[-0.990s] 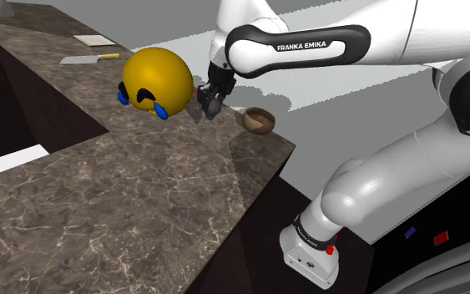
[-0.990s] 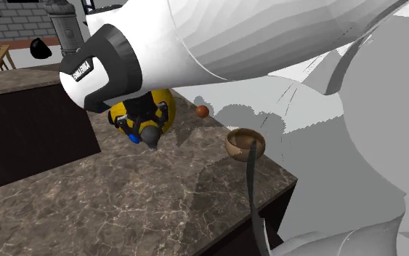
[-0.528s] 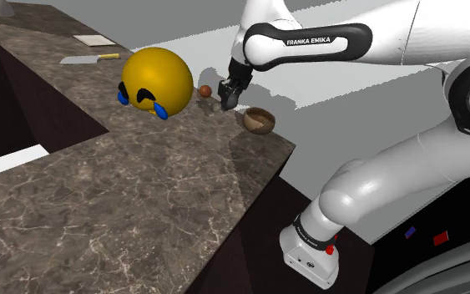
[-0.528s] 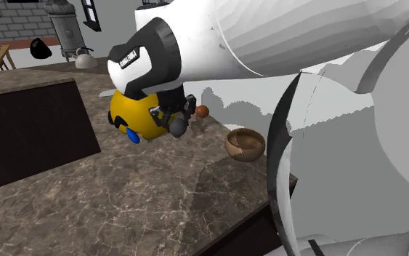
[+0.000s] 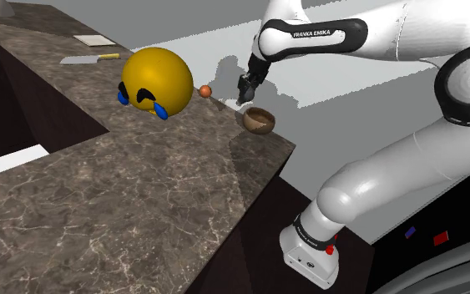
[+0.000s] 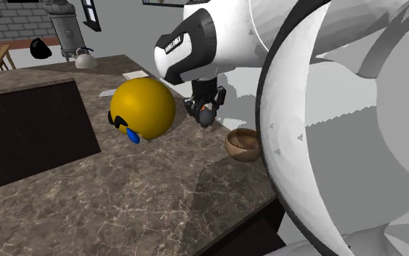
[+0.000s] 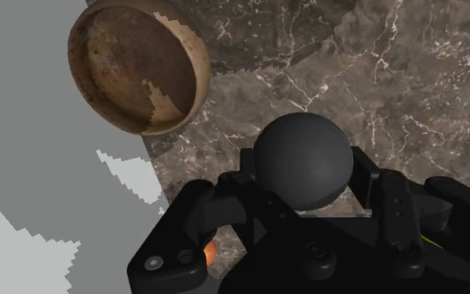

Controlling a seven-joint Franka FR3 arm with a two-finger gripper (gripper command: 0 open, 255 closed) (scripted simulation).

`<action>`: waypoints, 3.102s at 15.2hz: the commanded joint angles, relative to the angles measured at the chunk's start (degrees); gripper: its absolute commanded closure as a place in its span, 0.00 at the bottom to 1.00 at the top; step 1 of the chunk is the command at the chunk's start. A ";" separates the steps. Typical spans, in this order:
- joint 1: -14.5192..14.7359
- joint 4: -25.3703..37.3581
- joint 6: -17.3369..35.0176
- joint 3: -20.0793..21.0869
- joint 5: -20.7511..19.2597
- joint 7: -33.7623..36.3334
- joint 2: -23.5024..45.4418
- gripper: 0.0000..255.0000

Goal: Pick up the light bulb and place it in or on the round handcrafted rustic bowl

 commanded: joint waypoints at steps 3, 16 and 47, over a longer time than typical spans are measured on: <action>-1.93 1.86 0.44 -4.20 -0.03 -6.18 1.62 1.00; -6.09 10.93 2.65 -14.10 3.51 -21.96 11.76 1.00; -6.15 5.35 8.23 -14.20 3.17 -21.53 11.77 0.00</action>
